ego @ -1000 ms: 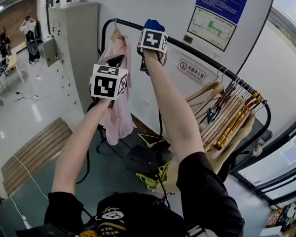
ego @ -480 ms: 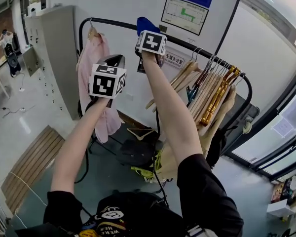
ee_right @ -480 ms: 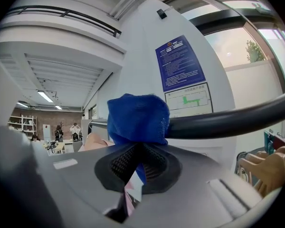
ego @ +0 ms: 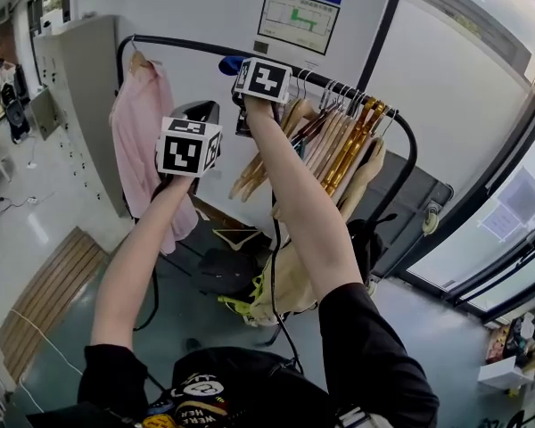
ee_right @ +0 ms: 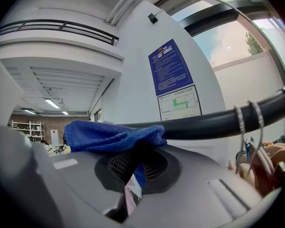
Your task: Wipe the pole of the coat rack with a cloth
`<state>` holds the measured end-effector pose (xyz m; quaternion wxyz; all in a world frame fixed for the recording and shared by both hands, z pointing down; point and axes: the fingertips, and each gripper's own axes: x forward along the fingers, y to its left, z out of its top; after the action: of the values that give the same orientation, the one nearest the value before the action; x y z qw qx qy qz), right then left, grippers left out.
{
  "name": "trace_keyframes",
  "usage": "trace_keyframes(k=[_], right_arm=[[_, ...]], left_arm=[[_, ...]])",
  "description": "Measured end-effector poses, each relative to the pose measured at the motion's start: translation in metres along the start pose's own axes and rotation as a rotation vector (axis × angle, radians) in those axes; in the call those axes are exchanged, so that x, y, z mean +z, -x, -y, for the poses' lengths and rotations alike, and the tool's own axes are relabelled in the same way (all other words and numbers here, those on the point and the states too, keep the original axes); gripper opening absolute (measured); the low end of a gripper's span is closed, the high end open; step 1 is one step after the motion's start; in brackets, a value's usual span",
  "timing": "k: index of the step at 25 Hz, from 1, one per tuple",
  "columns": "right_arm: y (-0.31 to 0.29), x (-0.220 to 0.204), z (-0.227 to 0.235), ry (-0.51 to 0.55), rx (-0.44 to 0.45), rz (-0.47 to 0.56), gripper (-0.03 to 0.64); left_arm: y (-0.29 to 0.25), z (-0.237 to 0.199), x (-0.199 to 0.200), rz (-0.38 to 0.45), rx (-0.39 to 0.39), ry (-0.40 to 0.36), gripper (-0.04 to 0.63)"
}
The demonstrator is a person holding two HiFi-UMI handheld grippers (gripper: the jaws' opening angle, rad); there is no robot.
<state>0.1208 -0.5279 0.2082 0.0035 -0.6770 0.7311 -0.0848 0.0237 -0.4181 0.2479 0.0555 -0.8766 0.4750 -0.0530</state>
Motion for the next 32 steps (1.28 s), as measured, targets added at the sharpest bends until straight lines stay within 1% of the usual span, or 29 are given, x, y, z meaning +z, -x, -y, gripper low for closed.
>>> trace_keyframes(k=[2,4,7,12,18,22,25,27,32], right_arm=[[0.015,0.009,0.004,0.001,0.013,0.025,0.002],[0.026,0.017,0.010,-0.020,0.027,0.039,0.002],[0.033,0.019,0.016,-0.049,0.049,0.018,0.002],[0.031,0.016,0.019,-0.062,0.051,-0.001,0.002],[0.005,0.007,0.004,-0.089,0.051,-0.032,0.002],[-0.021,-0.001,-0.005,-0.093,0.031,-0.043,0.002],[-0.041,-0.004,-0.014,-0.091,0.010,-0.045,0.002],[-0.052,-0.004,-0.022,-0.094,-0.001,-0.041,0.002],[-0.071,-0.004,-0.047,-0.081,-0.012,-0.028,0.002]], left_arm=[[0.006,0.013,0.004,0.007,0.018,0.006,0.002],[0.013,0.022,0.006,0.011,0.036,0.013,0.002],[0.024,0.031,0.005,0.010,0.063,0.027,0.002],[0.036,0.030,0.000,-0.005,0.096,0.028,0.002],[0.044,-0.003,-0.004,-0.014,0.133,0.033,0.002],[0.051,-0.035,-0.009,-0.018,0.152,0.033,0.002],[0.057,-0.068,-0.016,-0.019,0.165,0.034,0.002],[0.059,-0.088,-0.019,-0.016,0.169,0.036,0.002],[0.065,-0.122,-0.022,0.004,0.159,0.041,0.002]])
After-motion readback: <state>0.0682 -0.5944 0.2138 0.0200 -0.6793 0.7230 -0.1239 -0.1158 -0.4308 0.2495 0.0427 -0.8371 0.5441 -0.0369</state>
